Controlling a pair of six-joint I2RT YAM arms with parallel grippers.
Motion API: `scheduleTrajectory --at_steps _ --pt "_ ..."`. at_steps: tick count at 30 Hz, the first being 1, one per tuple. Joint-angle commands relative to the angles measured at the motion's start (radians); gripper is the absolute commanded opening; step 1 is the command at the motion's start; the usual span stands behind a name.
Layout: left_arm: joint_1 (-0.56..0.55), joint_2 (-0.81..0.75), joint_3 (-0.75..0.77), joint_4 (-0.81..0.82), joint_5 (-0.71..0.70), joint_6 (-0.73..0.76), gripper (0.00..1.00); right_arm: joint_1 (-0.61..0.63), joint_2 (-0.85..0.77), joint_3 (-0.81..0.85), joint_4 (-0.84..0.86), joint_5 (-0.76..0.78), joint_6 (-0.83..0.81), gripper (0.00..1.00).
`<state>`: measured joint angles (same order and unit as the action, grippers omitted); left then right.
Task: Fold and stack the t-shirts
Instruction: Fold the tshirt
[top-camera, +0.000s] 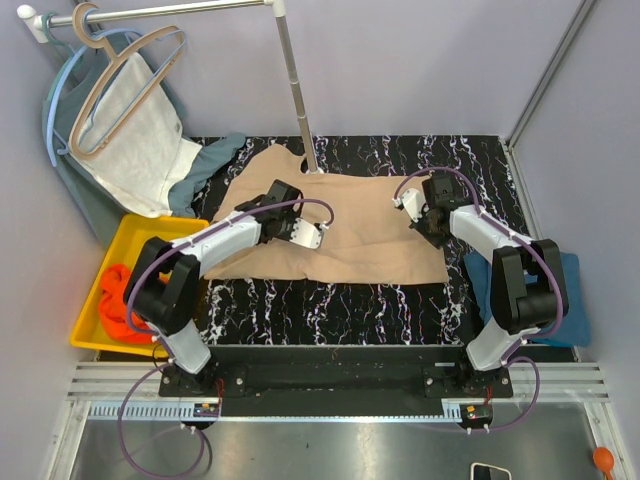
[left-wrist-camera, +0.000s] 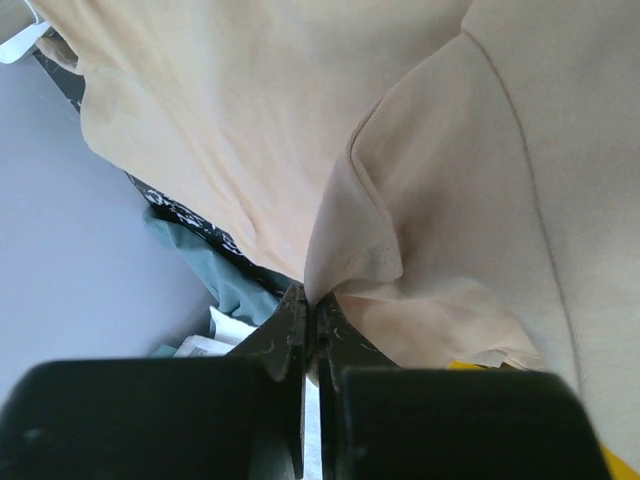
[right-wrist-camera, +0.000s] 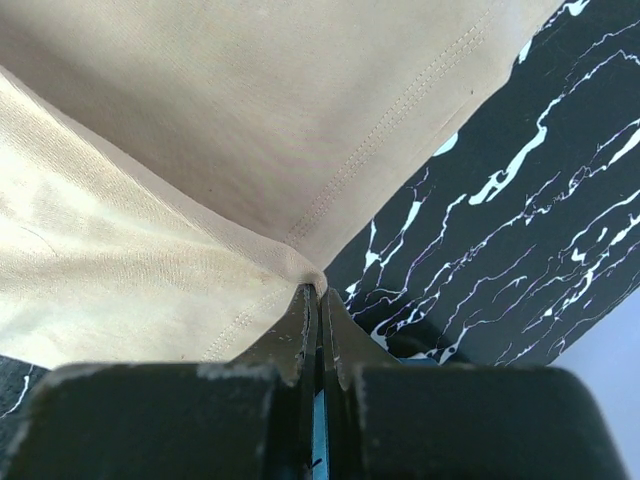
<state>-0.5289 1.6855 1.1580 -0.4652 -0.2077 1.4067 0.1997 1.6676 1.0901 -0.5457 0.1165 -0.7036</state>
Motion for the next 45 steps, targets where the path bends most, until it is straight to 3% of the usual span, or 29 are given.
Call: scheduleTrajectory --at_steps 1,17,45 --pt "0.007 0.031 0.052 0.077 -0.013 0.015 0.00 -0.008 -0.014 0.001 0.026 0.037 -0.013 0.00" --pt "0.012 0.091 0.052 0.137 -0.044 0.043 0.00 -0.009 -0.002 -0.015 0.038 0.068 -0.023 0.00" --pt "0.059 0.017 -0.050 0.157 -0.067 0.089 0.00 -0.032 -0.085 -0.127 0.050 0.104 -0.042 0.00"
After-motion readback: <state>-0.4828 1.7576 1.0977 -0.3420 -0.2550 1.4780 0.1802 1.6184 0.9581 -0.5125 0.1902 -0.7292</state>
